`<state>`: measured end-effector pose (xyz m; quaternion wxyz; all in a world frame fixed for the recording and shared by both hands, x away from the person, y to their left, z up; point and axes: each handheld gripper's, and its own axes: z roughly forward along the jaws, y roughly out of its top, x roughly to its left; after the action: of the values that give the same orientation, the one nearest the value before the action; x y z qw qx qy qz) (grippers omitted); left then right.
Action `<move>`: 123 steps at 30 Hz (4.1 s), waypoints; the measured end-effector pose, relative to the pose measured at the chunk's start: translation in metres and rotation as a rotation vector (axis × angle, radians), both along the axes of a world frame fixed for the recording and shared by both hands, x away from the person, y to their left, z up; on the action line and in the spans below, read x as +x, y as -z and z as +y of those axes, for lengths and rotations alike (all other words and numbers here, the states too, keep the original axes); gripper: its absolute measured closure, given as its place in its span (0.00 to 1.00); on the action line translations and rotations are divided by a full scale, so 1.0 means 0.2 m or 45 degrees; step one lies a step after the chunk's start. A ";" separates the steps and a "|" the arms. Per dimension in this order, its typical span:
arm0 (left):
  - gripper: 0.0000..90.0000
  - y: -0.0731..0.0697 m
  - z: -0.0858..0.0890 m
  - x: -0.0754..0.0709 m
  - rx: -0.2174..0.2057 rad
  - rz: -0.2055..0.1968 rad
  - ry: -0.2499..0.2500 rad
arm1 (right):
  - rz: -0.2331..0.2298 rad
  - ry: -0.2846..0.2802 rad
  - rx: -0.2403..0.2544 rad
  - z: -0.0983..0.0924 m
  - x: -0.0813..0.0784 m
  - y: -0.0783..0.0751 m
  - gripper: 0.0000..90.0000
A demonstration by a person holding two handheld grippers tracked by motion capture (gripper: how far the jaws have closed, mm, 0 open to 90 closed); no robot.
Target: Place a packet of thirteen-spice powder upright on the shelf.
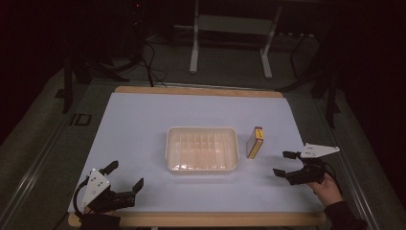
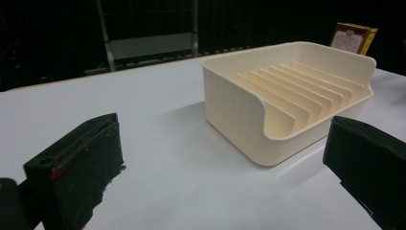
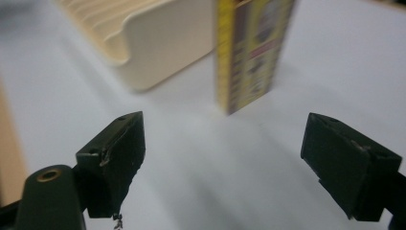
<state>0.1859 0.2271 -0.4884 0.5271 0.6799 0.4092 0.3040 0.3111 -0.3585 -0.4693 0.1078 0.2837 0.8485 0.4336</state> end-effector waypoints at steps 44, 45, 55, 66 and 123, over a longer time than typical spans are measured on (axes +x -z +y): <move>0.00 0.01 -0.01 0.00 -0.007 0.042 0.009 | 0.468 -0.481 -0.919 0.27 0.04 -0.10 0.16; 0.00 0.01 -0.01 0.00 -0.007 0.043 0.009 | 0.477 -0.470 -0.936 0.28 0.04 -0.11 0.15; 0.00 0.01 -0.01 0.00 0.001 0.043 0.014 | 0.574 -0.558 -1.084 0.34 0.03 -0.13 0.16; 0.00 0.02 -0.02 0.01 -0.005 0.045 0.028 | 0.546 -0.686 -1.104 0.43 0.00 -0.16 0.16; 0.00 0.02 -0.01 0.00 -0.024 0.050 0.042 | 0.175 -0.834 -1.050 0.72 0.06 -0.57 0.18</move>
<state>0.1863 0.2243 -0.4923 0.5302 0.6874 0.4111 0.2781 0.3222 -0.2139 -0.3545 0.0134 -0.0345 0.9978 0.0555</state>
